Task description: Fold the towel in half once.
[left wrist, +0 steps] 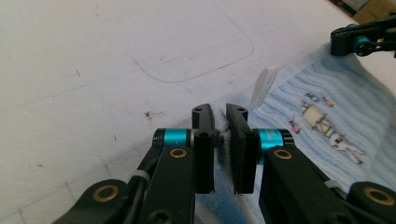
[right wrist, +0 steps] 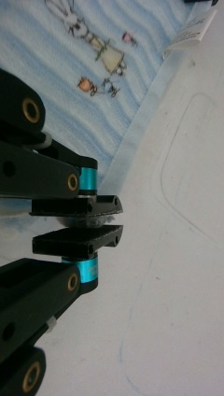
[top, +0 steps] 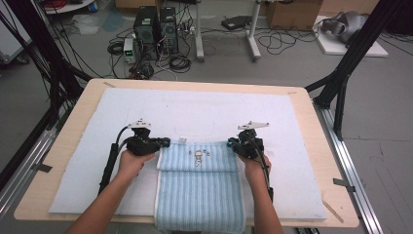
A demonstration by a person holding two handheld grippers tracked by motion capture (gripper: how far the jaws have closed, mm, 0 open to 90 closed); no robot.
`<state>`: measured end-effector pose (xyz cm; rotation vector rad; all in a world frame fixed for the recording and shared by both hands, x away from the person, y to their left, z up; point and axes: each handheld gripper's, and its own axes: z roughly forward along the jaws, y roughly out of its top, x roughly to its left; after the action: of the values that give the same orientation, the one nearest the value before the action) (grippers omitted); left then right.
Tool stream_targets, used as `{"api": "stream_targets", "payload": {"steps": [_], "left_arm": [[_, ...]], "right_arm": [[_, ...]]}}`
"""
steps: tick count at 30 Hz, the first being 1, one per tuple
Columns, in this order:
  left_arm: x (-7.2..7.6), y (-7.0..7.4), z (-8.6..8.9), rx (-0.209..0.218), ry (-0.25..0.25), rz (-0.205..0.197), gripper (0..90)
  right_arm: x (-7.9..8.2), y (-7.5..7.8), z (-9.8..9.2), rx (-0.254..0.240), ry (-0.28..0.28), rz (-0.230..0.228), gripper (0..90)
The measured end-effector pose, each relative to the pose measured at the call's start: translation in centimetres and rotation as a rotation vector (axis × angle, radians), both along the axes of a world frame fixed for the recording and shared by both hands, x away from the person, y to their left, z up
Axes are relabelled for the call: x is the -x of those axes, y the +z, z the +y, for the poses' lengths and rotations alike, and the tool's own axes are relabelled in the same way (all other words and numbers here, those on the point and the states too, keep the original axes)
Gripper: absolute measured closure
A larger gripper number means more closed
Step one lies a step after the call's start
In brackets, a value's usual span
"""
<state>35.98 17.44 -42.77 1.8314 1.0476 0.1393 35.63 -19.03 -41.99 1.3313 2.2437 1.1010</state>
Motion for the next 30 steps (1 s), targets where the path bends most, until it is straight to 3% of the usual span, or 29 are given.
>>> {"api": "stream_targets", "payload": {"steps": [7,14,17,21,23,28,30], "left_arm": [[1.8,1.4,0.8,0.049,-0.044,-0.036,81.4],[4.3,1.7,1.4,0.101,-0.103,-0.055,80.8],[5.1,1.5,1.7,0.091,-0.12,-0.053,80.8],[6.4,0.8,2.1,0.109,-0.154,-0.042,80.7],[7.0,0.6,2.1,0.089,-0.181,-0.038,80.6],[8.4,-0.4,1.9,0.085,-0.222,-0.012,79.7],[8.7,-0.9,2.0,0.104,-0.237,-0.001,78.9]], "right_arm": [[2.4,1.3,-1.1,-0.064,0.041,-0.065,83.0],[4.1,1.8,-2.0,-0.104,0.082,-0.071,83.0],[5.1,2.1,-2.2,-0.119,0.106,-0.081,83.0],[6.7,2.2,-2.6,-0.145,0.129,-0.084,82.9],[7.4,2.0,-2.7,-0.149,0.143,-0.081,82.9],[9.1,1.1,-3.0,-0.156,0.164,-0.053,82.4],[9.8,0.8,-3.2,-0.156,0.16,-0.06,82.5]]}}
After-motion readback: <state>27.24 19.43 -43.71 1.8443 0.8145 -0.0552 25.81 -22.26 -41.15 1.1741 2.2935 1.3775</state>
